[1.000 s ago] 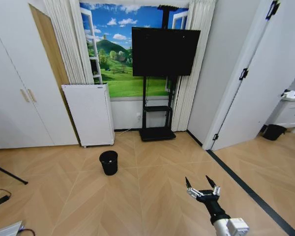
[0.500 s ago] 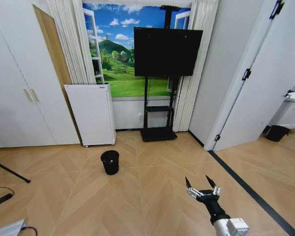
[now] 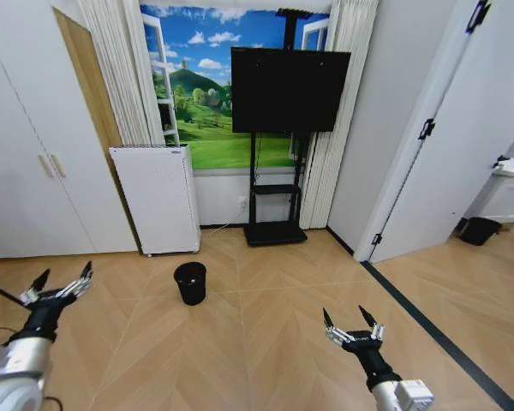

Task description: Pick up the trash bin and place the garbage on the floor into it.

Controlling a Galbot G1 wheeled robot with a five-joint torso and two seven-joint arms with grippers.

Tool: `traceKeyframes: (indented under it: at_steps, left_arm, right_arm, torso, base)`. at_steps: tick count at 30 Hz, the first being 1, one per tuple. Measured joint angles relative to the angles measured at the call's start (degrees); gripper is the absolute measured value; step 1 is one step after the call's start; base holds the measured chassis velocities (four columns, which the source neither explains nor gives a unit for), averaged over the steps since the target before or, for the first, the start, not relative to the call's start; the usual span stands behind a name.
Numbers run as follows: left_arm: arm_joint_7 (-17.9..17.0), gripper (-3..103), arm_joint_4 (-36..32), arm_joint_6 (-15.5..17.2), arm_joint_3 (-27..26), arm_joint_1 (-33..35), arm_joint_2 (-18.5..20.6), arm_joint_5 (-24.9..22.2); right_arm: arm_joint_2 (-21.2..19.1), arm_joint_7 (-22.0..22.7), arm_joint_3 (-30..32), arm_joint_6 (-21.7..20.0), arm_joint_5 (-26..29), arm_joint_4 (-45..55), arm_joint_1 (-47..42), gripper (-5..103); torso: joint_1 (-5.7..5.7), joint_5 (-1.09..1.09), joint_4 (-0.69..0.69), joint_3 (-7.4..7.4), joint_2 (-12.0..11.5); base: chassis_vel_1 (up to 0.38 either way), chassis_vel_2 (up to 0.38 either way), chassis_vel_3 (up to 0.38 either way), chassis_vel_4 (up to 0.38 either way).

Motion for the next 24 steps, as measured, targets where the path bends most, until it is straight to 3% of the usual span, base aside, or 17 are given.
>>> traceKeyframes:
  at_steps: [7, 24]
  left_arm:
    - [0.14, 100, 0.63, 1.05, 0.34, 4.1, -2.57, 6.22]
    - [-0.06, 100, 0.55, 2.02, 0.54, 4.36, -3.35, 6.91]
  right_arm:
    - [0.0, 0.0, 0.0, 0.0, 0.0, 0.0, 0.0, 100]
    - [0.0, 0.0, 0.0, 0.0, 0.0, 0.0, 0.0, 100]
  torso:
    - [0.0, -0.01, 0.03, 0.0, 0.0]
    - [0.0, 0.0, 0.0, 0.0, 0.0]
  base:
    - [0.0, 0.0, 0.0, 0.0]
    - [0.0, 0.0, 0.0, 0.0]
